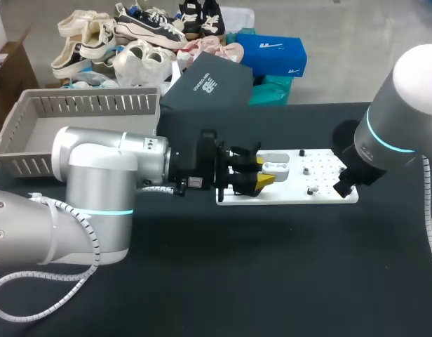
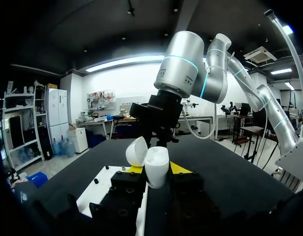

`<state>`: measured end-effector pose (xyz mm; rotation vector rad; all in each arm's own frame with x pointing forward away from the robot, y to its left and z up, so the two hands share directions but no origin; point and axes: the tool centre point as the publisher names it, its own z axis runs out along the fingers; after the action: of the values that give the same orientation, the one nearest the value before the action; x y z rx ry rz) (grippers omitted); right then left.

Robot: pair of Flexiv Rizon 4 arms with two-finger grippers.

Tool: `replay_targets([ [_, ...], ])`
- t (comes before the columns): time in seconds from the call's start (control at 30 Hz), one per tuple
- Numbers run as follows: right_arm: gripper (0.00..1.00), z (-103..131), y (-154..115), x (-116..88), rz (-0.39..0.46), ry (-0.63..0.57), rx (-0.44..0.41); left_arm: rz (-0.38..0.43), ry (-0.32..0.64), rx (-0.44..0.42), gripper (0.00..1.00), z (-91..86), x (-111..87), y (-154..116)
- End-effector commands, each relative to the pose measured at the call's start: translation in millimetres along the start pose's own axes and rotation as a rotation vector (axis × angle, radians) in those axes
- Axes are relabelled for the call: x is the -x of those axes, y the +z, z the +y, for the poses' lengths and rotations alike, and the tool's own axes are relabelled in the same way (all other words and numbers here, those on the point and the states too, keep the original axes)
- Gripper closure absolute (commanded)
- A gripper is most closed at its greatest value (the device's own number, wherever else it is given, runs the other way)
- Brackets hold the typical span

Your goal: Pick up each earbud case from the left stands, insert the matching earbuds, close the lid, and place the case in the box.

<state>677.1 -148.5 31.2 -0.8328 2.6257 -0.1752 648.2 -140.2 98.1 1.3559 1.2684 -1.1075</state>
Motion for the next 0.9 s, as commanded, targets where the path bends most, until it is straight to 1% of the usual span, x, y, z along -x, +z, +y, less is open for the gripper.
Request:
replay_targets([
  [0.03,0.53,1.1,5.7,-1.9,-0.004,0.008,-0.438,-0.003,0.002,0.003,1.00,-1.3,-0.7,-0.2],
  [0.43,0.53,-0.8,13.0,-5.8,0.022,0.014,-0.436,-0.003,0.002,0.003,1.00,-1.3,-0.7,-0.2],
  [0.53,0.60,-0.9,14.2,-5.4,0.024,0.014,-0.435,-0.003,0.002,0.003,1.00,-1.3,-0.7,-0.2],
  [0.6,0.62,-1.2,15.2,-5.3,0.026,0.016,-0.433,-0.003,0.002,0.003,1.00,-1.3,-0.7,-0.2],
  [0.67,0.67,-1.5,16.0,-5.2,0.028,0.018,-0.431,-0.003,0.002,0.003,1.00,-1.3,-0.7,-0.2],
  [0.9,0.67,-1.6,19.0,-4.7,0.033,0.024,-0.421,-0.003,0.002,0.003,1.00,-1.3,-0.7,-0.2],
])
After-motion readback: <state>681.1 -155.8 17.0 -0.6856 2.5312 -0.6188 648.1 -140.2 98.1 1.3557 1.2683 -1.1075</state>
